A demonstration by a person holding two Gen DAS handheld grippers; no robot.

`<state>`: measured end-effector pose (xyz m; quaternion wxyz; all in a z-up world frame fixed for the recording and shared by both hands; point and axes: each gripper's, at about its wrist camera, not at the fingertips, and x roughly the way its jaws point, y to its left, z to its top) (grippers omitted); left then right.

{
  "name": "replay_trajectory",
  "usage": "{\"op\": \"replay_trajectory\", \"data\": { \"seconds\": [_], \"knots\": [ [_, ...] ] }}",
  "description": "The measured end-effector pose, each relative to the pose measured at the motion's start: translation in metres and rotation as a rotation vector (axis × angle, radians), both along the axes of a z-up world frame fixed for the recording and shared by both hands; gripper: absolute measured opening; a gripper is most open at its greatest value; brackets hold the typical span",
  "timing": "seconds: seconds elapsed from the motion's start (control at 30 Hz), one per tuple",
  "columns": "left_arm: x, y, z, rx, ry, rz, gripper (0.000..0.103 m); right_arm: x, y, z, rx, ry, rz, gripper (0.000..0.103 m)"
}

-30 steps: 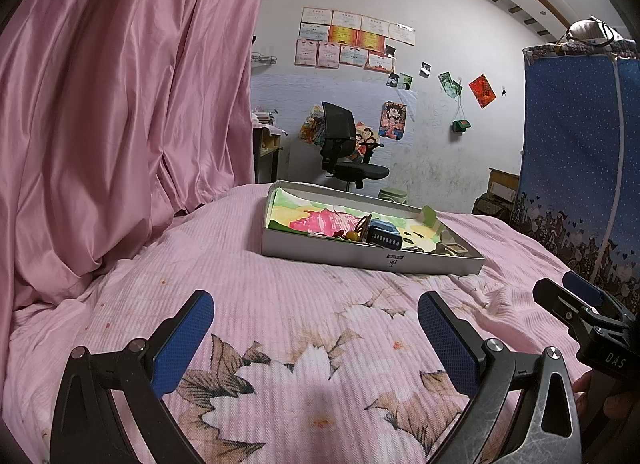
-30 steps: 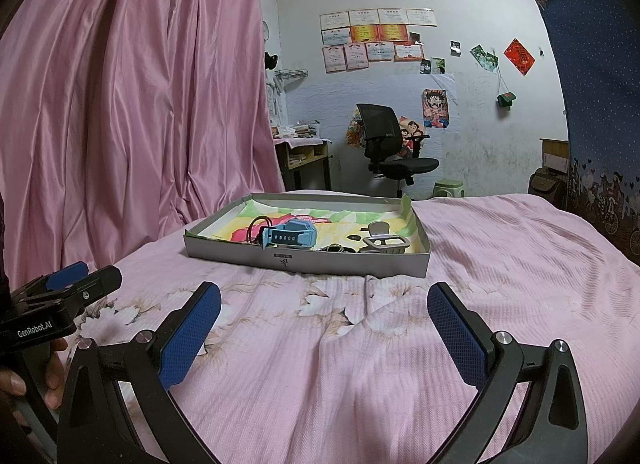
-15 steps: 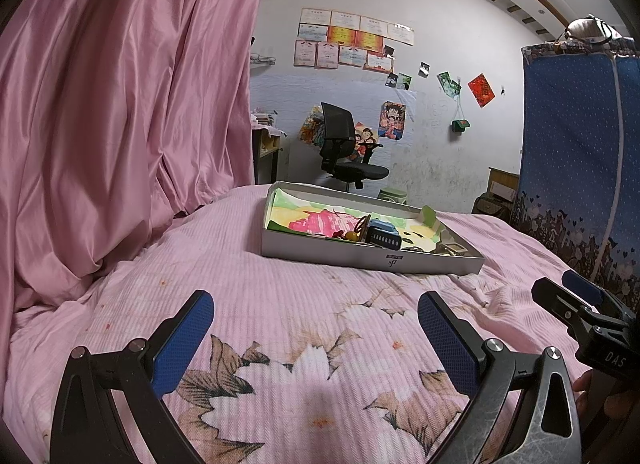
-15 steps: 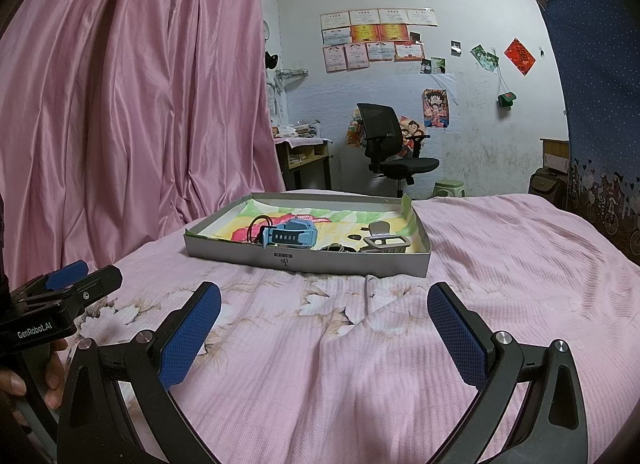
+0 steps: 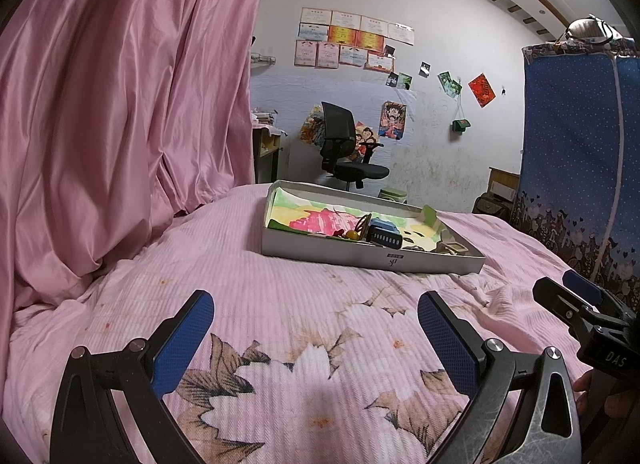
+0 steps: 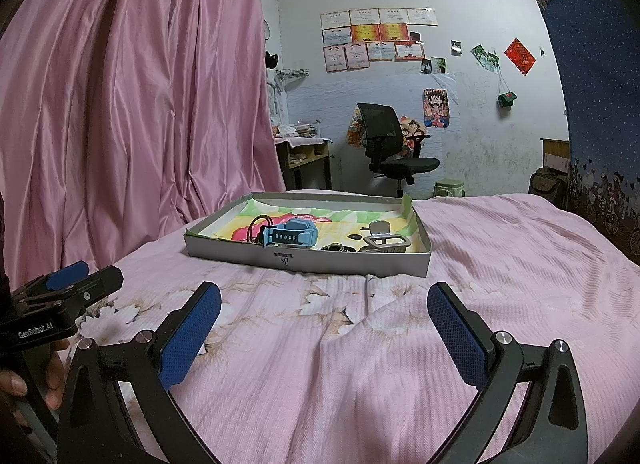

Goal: Organize jewelry

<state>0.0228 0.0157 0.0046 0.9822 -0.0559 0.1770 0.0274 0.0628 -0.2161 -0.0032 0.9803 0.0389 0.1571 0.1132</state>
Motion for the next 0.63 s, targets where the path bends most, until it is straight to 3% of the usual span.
{"op": "replay_trajectory", "data": {
  "seconds": [0.63],
  "knots": [
    [0.0033, -0.0007, 0.0032, 0.008, -0.005, 0.039, 0.103, -0.0003, 0.0002, -0.0001, -0.001, 0.003, 0.001, 0.102]
  ]
}}
